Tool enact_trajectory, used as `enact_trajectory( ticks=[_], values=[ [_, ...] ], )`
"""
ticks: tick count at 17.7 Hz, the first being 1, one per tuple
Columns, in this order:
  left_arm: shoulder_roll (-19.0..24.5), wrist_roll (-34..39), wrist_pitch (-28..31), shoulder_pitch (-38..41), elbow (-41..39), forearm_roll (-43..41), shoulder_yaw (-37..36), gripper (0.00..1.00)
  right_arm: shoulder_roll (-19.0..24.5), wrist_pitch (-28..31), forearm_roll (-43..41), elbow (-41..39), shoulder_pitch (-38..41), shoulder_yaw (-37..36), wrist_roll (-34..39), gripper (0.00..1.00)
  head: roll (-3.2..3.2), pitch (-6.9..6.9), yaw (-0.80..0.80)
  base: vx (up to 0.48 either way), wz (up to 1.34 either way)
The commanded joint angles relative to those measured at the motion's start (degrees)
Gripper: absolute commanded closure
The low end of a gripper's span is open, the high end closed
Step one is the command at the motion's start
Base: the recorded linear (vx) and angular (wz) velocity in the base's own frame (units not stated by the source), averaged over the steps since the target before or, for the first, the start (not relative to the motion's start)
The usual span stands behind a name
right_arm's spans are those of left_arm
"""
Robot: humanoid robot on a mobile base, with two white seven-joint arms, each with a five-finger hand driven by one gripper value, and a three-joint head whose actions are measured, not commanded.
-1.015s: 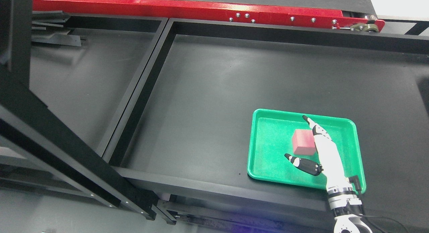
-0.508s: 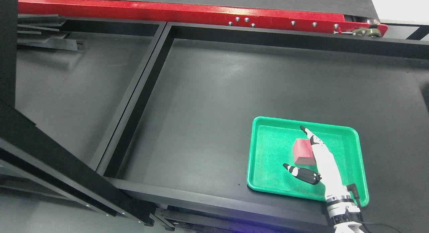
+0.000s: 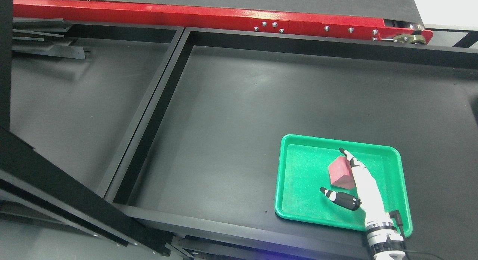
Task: Pick pink block from left shelf to tray
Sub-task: 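Lower the right hand beside the pink block in the green tray, then close the right hand fingers around the pink block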
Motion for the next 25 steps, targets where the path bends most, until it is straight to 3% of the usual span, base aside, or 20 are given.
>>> enact_trajectory(
  ticks=[1,8,18,25],
  values=[
    [1.0,0.0,0.0,0.5,0.0,-0.1,0.0,0.0,-1.0,-1.4,-0.2,-0.5,0.2,-2.1,0.3,0.03,0.0,0.0,0.0,0.021,0.0],
    [1.0,0.0,0.0,0.5,0.0,-0.1,0.0,0.0,-1.0,-6.1,-0.1,-0.6,0.4,-2.1,0.1,0.03,0.0,0.0,0.0,0.003,0.0],
    [1.0,0.0,0.0,0.5,0.0,-0.1,0.0,0.0,-2.2,0.3,1.3,0.7,-1.3,-3.6,0.3,0.04,0.0,0.0,0.0,0.0,0.0],
    [1.0,0.0,0.0,0.5,0.0,-0.1,0.0,0.0,-2.4,0.4,1.9,1.7,-1.5,-1.8,0.8,0.05,0.0,0.0,0.0,0.0,0.0]
  ],
)
